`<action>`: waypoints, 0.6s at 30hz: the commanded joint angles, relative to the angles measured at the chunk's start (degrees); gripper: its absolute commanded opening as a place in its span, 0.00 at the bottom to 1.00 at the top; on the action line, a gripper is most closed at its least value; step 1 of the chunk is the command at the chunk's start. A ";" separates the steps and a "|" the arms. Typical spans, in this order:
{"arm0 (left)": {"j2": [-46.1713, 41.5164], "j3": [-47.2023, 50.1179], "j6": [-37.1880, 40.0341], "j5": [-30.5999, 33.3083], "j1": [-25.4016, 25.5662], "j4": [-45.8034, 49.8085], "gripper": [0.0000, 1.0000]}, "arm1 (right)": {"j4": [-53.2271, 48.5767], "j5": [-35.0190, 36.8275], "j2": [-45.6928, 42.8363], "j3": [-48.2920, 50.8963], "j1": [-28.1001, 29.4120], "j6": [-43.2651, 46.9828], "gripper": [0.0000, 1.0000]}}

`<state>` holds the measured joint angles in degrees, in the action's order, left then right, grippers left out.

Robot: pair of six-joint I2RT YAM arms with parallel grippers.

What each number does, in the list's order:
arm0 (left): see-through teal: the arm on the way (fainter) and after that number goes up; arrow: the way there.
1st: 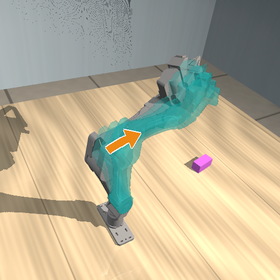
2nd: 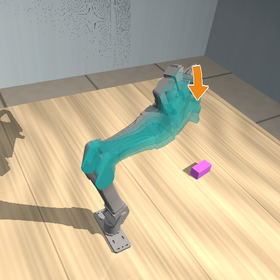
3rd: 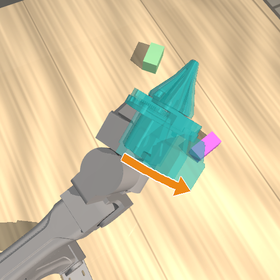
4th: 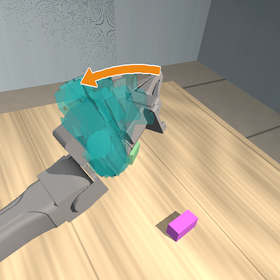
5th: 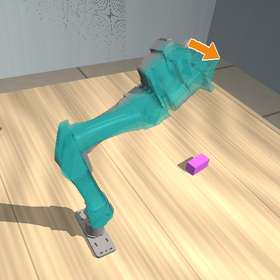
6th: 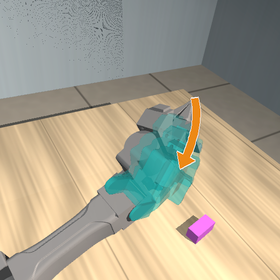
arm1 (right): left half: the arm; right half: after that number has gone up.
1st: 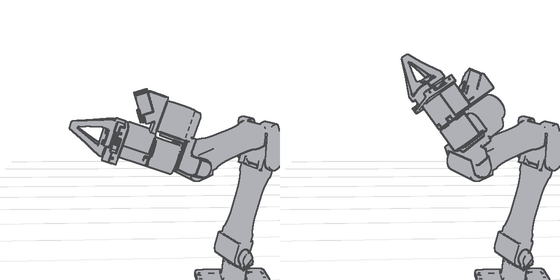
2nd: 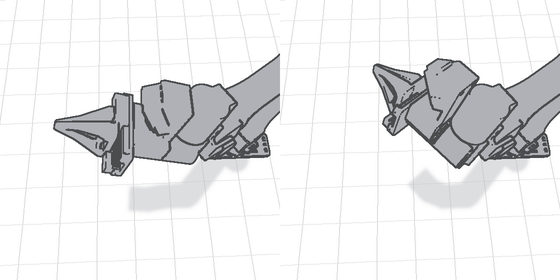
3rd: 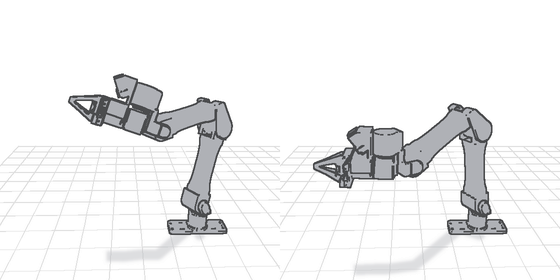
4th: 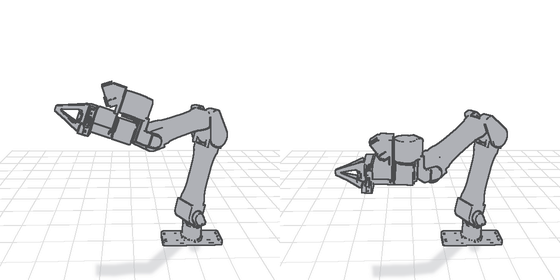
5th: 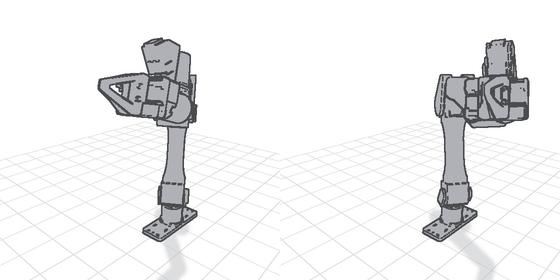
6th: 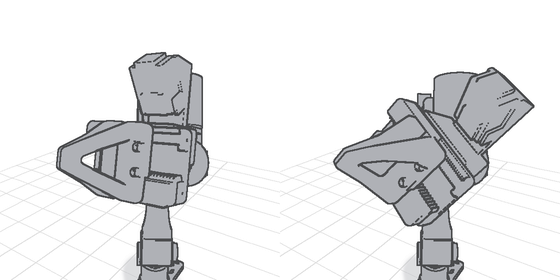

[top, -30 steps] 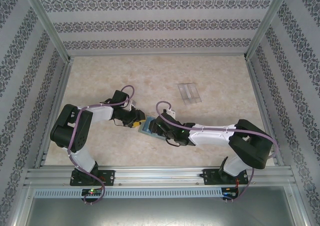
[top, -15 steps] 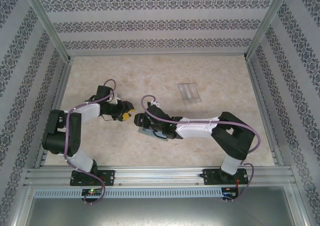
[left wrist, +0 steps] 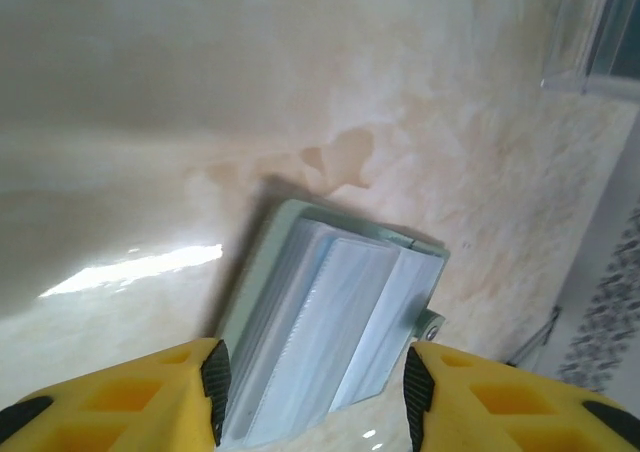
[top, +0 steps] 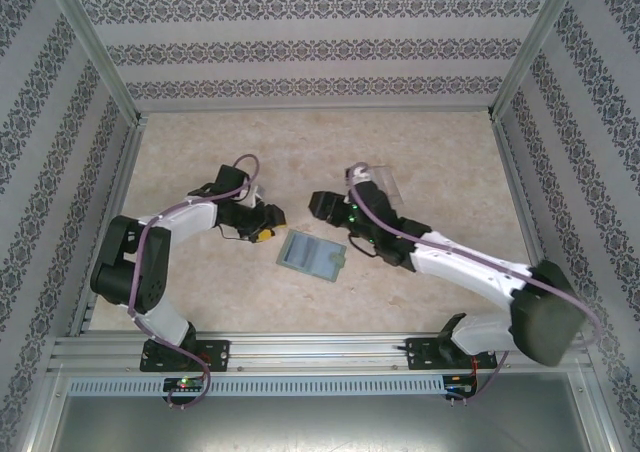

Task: Put the credit cards into the card holder
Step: Flip over the card slot in the card holder, then rotate the card holder at the center of the table.

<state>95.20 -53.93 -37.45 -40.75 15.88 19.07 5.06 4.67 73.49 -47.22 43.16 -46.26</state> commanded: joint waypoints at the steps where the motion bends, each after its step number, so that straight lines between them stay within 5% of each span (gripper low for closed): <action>1: 2.80 -1.90 4.87 5.92 3.17 6.38 0.51 | -14.57 4.16 -3.31 0.61 -5.19 8.98 0.60; 6: 4.73 -0.15 4.98 7.49 4.88 6.99 0.50 | -20.72 -1.24 -6.27 0.54 -15.58 10.82 0.60; 13: 4.81 1.01 5.14 12.08 6.62 8.62 0.50 | -25.98 -5.49 -7.18 1.15 -22.11 10.66 0.58; 18: 5.51 5.38 -1.20 6.19 7.10 2.44 0.49 | -25.07 -11.38 -9.06 8.40 -15.39 -3.68 0.56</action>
<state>99.04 -53.06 -34.59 -32.08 21.67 22.41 -18.28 -1.21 65.93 -43.53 23.68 -41.08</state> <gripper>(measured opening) 0.496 0.562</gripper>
